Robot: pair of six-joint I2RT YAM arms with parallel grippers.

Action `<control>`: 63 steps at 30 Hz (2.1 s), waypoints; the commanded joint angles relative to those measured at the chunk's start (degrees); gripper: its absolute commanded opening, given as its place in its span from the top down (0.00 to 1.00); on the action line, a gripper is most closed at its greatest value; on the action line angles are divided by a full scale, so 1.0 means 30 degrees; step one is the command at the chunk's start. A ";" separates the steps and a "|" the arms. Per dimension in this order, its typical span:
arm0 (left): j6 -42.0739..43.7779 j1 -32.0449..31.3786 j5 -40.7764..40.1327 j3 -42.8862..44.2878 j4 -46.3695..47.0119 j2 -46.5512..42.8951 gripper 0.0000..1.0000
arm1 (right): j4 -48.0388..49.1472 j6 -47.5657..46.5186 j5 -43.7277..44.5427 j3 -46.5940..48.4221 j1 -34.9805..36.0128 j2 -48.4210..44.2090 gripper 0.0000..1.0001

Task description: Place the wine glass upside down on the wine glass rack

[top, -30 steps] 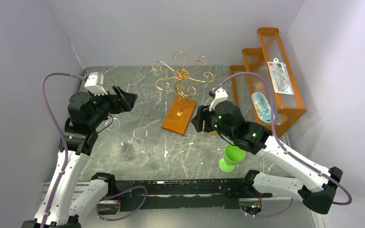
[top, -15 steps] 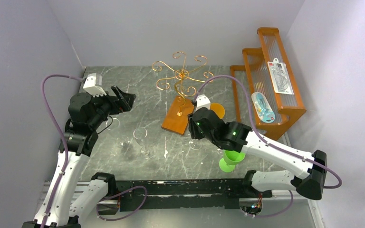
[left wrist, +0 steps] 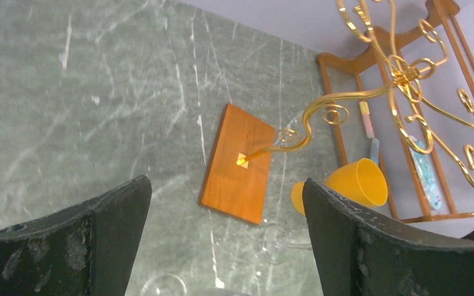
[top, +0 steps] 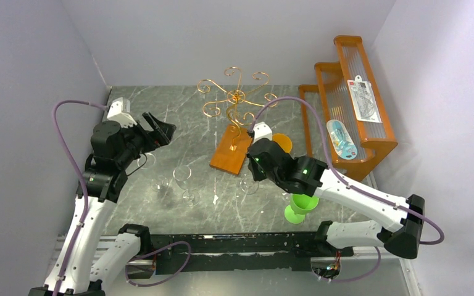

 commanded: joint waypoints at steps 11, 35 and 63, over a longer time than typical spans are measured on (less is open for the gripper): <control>-0.8642 -0.0102 0.1739 0.1169 -0.5123 0.0322 0.05 | 0.6641 -0.1986 -0.3145 -0.1981 0.0167 -0.5411 1.00; -1.4154 -0.0102 -0.0232 0.3621 -0.7464 -0.3217 0.03 | 1.9274 -0.6051 -0.7813 -0.1336 0.0809 -0.3414 1.00; -2.0777 -0.0102 0.2114 -0.0238 -0.2422 -0.4285 0.53 | 2.3075 -0.9203 -0.7341 0.0219 0.3693 0.1573 1.00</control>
